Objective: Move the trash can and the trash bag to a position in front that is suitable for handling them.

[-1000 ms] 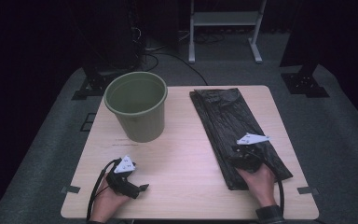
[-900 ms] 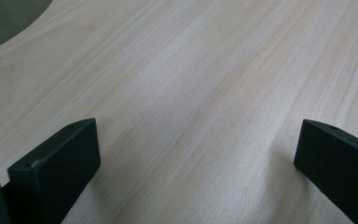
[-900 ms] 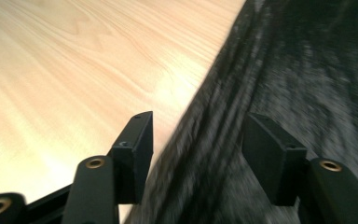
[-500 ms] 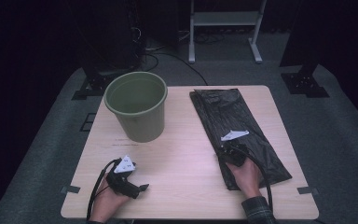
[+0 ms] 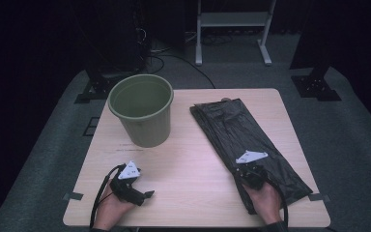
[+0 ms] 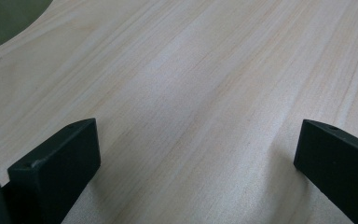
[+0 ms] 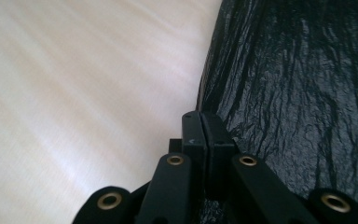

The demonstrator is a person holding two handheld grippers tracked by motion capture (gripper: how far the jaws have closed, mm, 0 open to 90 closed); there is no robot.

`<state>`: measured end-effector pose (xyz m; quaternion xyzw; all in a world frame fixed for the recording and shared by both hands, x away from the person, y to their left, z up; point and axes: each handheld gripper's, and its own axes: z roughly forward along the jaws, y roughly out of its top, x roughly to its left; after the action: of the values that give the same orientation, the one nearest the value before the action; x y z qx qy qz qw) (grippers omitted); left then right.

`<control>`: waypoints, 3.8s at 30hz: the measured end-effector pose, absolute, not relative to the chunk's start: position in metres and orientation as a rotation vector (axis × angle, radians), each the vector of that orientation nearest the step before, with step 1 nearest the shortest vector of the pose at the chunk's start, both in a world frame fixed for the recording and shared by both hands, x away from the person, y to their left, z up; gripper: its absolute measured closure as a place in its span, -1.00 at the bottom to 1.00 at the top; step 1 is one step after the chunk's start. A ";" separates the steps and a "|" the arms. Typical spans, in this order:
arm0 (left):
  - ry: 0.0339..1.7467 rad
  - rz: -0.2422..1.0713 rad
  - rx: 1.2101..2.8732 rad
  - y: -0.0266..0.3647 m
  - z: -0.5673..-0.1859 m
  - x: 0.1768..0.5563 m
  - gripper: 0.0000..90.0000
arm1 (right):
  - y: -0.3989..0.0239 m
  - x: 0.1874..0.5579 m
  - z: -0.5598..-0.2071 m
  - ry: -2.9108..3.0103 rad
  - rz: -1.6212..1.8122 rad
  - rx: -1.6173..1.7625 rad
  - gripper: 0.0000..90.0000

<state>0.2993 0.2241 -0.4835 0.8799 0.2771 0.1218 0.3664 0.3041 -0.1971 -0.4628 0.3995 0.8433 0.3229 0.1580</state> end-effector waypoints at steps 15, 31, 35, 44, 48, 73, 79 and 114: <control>0.712 0.313 2.262 0.224 -0.484 0.299 -1.00 | -0.223 0.285 -0.447 2.322 1.084 1.112 -0.44; 0.744 0.329 2.247 0.227 -0.481 0.300 -1.00 | -0.251 0.323 -0.479 2.273 0.929 1.278 -0.90; 0.771 0.317 2.203 0.230 -0.474 0.300 -1.00 | -0.252 0.325 -0.484 2.281 0.926 1.292 -0.91; 0.779 0.318 2.178 0.234 -0.459 0.299 -1.00 | -0.256 0.321 -0.485 2.272 0.945 1.283 -0.91; 0.794 0.329 2.162 0.236 -0.453 0.300 -1.00 | -0.257 0.320 -0.487 2.261 0.969 1.269 -0.91; 0.863 0.370 2.057 0.258 -0.370 0.311 -1.00 | -0.258 0.321 -0.487 2.261 0.963 1.275 -0.95; 0.868 0.373 2.044 0.261 -0.356 0.320 -1.00 | -0.258 0.321 -0.487 2.261 0.963 1.275 -0.95; 0.890 0.429 2.010 0.273 -0.289 0.397 -1.00 | -0.258 0.322 -0.487 2.262 0.964 1.276 -0.94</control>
<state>0.3971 0.2730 -0.2892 0.8077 0.3576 0.1726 0.4358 0.3216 -0.2582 -0.4872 0.4529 0.8024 0.3419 0.1848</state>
